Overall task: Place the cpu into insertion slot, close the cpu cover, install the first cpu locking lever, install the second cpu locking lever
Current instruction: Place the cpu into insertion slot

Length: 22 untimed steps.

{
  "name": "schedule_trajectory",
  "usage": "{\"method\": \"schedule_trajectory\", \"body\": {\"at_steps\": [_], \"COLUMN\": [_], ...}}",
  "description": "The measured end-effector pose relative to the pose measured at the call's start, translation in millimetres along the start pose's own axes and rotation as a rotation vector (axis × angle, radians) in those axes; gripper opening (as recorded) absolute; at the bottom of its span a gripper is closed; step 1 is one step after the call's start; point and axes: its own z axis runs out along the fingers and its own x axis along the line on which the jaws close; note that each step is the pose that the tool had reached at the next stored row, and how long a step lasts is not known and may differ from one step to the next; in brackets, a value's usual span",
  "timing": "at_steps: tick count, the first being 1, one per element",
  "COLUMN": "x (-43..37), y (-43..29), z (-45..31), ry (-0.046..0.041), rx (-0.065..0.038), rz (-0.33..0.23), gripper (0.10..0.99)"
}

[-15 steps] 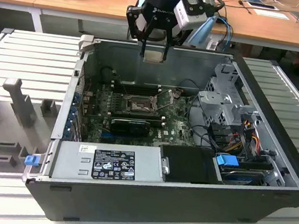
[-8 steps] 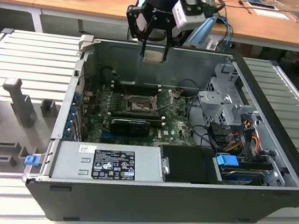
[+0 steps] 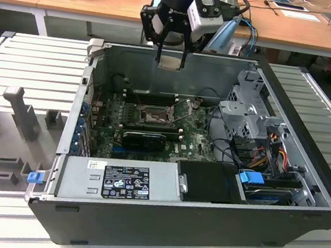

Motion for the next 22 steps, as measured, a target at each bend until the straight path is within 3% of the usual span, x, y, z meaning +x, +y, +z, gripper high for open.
{"method": "schedule_trajectory", "body": {"at_steps": [3, 18, 22], "x": [0.0, 0.0, 0.0], "y": [0.0, -0.1, -0.1], "z": [0.2, 0.6, 0.7], "ry": [-0.0054, -0.0175, -0.0231], "rx": [-0.001, -0.004, -0.005], "rz": [0.060, 0.196, 0.258], "gripper": [0.529, 0.529, 0.529]}}
